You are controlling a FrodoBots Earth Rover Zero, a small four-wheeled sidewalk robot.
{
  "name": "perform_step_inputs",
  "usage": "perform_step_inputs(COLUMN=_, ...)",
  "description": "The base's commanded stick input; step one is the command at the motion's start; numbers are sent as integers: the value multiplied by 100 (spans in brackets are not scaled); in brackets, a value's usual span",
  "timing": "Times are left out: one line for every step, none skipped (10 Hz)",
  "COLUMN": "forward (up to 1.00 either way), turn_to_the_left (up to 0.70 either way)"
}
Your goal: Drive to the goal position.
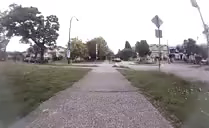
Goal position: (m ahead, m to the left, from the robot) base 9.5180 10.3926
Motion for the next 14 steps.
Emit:
perform_step_inputs(forward=70, turn_to_the_left=0)
perform_step_inputs(forward=70, turn_to_the_left=0)
perform_step_inputs(forward=70, turn_to_the_left=0)
perform_step_inputs(forward=70, turn_to_the_left=0)
perform_step_inputs(forward=70, turn_to_the_left=0)
perform_step_inputs(forward=70, turn_to_the_left=0)
perform_step_inputs(forward=70, turn_to_the_left=0)
perform_step_inputs(forward=70, turn_to_the_left=0)
perform_step_inputs(forward=70, turn_to_the_left=3)
perform_step_inputs(forward=70, turn_to_the_left=29)
perform_step_inputs(forward=70, turn_to_the_left=34)
perform_step_inputs(forward=70, turn_to_the_left=35)
perform_step_inputs(forward=70, turn_to_the_left=35)
perform_step_inputs(forward=70, turn_to_the_left=35)
